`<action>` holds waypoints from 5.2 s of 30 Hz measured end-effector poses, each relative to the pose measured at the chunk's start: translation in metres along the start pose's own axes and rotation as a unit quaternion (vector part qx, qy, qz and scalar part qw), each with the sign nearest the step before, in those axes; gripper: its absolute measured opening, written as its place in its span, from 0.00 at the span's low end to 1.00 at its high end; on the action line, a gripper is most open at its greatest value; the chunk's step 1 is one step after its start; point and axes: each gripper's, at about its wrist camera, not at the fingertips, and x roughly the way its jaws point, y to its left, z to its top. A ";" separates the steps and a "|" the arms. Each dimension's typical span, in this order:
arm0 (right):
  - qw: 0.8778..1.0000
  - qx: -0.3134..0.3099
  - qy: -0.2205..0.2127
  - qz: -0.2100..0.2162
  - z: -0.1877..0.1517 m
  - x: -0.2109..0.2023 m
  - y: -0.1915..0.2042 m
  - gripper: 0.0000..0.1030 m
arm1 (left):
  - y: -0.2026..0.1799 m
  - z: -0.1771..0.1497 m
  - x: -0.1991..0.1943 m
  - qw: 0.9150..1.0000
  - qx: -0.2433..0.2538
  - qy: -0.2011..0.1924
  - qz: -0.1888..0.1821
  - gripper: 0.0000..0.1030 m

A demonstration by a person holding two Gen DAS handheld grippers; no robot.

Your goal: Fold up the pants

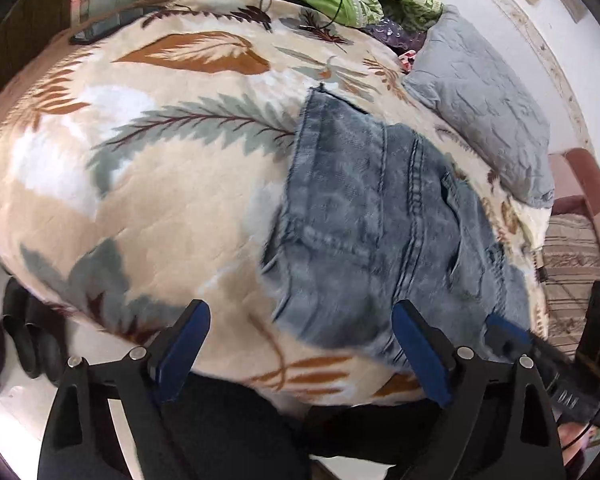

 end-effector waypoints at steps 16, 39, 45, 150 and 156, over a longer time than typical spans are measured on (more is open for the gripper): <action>0.999 0.017 -0.022 -0.020 0.003 -0.010 -0.012 0.51 | -0.019 0.019 0.034 0.998 -0.014 0.041 -0.045 0.49; 0.986 0.131 -0.102 -0.027 -0.015 -0.077 -0.115 0.50 | -0.080 0.023 0.004 0.997 0.058 -0.039 0.018 0.21; 0.981 0.158 -0.112 -0.022 -0.021 -0.087 -0.147 0.48 | -0.110 0.020 -0.020 0.992 0.105 -0.066 0.029 0.21; 0.981 0.116 -0.089 -0.125 -0.041 -0.091 -0.215 0.24 | -0.289 -0.043 0.115 0.910 0.392 -0.039 0.127 0.68; 0.981 0.121 -0.092 -0.123 -0.049 -0.094 -0.213 0.24 | -0.287 -0.047 0.113 0.910 0.391 -0.041 0.128 0.68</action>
